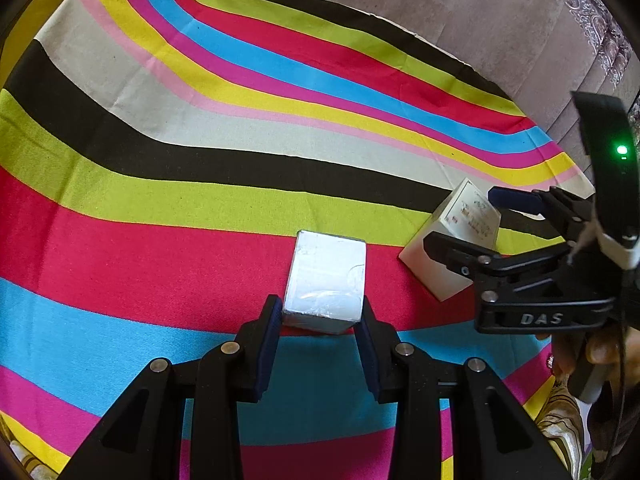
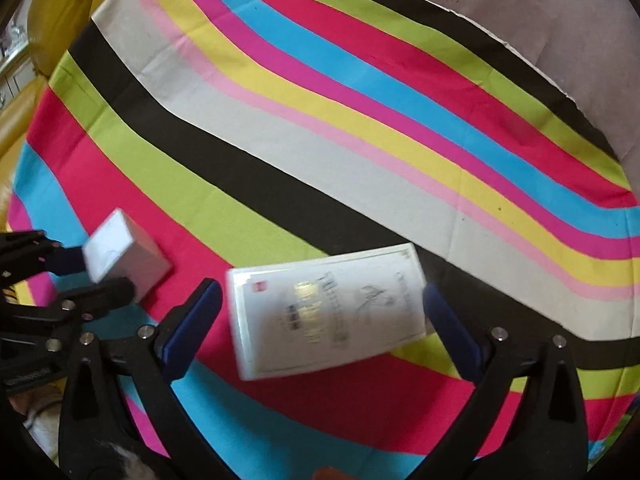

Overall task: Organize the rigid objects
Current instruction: 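Grasp the large white printed box with the right tool and lift it, then carry the white cube and large white box over the purple-rimmed box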

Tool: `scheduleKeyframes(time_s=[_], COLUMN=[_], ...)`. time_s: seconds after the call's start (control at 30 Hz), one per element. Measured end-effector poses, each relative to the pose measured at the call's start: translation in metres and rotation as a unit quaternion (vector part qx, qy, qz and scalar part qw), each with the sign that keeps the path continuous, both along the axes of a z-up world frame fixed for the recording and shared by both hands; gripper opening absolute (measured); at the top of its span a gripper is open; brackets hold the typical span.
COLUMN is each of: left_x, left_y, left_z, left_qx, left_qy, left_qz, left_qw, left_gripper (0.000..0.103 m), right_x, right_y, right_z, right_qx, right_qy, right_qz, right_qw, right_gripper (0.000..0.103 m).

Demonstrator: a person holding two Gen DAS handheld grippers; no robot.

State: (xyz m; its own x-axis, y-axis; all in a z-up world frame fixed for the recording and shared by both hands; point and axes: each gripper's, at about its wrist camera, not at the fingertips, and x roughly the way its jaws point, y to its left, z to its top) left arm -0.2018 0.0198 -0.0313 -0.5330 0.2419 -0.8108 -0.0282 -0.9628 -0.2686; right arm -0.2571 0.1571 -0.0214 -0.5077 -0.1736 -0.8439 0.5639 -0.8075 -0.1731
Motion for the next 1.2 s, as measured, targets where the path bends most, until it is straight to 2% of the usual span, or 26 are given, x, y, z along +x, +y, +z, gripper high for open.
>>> scheduleKeyframes(time_s=[0.17, 0.27, 0.33, 0.5, 0.67, 0.9, 1.2], left_x=[0.001, 0.0, 0.0, 0.0, 0.0, 0.008, 0.047], left_y=[0.0, 0.0, -0.001, -0.001, -0.001, 0.006, 0.032], left_z=[-0.001, -0.001, -0.001, -0.001, -0.001, 0.014, 0.038], left_qx=[-0.002, -0.003, -0.003, -0.002, -0.005, -0.03, -0.026], left_qy=[0.001, 0.001, 0.001, 0.001, 0.002, 0.024, 0.048], left_qz=[-0.001, -0.001, -0.004, -0.004, -0.005, -0.009, -0.041], left_qw=[1.0, 1.0, 1.0, 1.0, 1.0, 0.9992, 0.9977], left_gripper=[0.038, 0.038, 0.038, 0.038, 0.038, 0.038, 0.038], right_x=[-0.002, 0.0, -0.001, -0.011, -0.006, 0.014, 0.07], right_y=[-0.002, 0.0, 0.001, 0.004, 0.006, 0.024, 0.069], right_z=[-0.004, 0.001, 0.0, -0.011, -0.011, -0.001, 0.033], right_qx=[0.016, 0.001, 0.012, 0.002, -0.01, -0.033, -0.058], right_qy=[0.008, 0.007, 0.01, -0.025, -0.019, -0.014, 0.008], right_qz=[0.006, 0.006, 0.008, 0.002, -0.004, -0.062, -0.133], right_qw=[1.0, 1.0, 1.0, 1.0, 1.0, 0.997, 0.989], right_gripper=[0.103, 0.103, 0.103, 0.103, 0.103, 0.102, 0.102])
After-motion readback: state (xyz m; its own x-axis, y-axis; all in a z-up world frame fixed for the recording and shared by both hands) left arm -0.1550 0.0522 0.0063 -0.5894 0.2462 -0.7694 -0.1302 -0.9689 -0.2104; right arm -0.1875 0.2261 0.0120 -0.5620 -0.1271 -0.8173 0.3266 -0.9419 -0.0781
